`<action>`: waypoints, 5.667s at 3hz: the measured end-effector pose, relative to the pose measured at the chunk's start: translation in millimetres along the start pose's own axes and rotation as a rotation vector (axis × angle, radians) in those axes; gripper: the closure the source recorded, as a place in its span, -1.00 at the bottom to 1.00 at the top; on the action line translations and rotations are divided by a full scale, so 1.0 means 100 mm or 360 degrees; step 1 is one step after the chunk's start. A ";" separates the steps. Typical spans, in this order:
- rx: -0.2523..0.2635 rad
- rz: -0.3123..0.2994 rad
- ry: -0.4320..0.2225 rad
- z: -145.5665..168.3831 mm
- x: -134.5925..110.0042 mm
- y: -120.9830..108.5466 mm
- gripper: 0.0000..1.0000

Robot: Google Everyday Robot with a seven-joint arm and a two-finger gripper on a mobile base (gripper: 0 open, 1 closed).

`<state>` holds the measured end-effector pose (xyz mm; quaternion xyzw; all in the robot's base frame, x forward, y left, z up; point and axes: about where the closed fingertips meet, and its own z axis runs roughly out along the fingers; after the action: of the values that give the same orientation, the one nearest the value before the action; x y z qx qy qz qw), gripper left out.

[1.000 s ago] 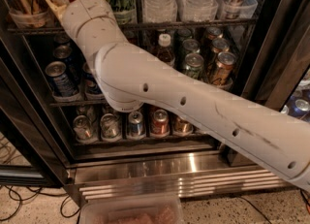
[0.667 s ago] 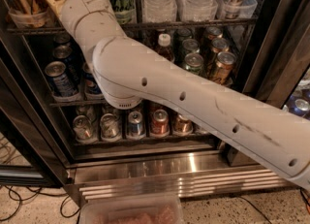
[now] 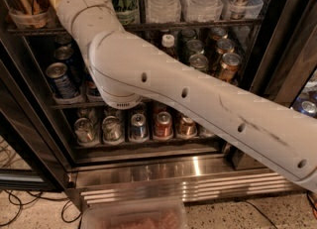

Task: Pick coke can from top shelf of fridge

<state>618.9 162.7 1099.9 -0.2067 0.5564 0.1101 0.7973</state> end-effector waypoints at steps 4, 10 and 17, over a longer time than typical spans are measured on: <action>-0.0033 0.0078 -0.0059 0.11 -0.61 0.02 1.00; -0.0547 0.0650 -0.0047 -0.86 -1.15 -0.33 1.00; -0.1305 0.0443 0.0340 -2.36 -0.39 -0.14 1.00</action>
Offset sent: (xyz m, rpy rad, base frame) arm -0.0054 0.0176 0.0382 0.0193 -0.0021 0.0143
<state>412.0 45.8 1069.2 -0.4390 0.5686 0.4059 0.5650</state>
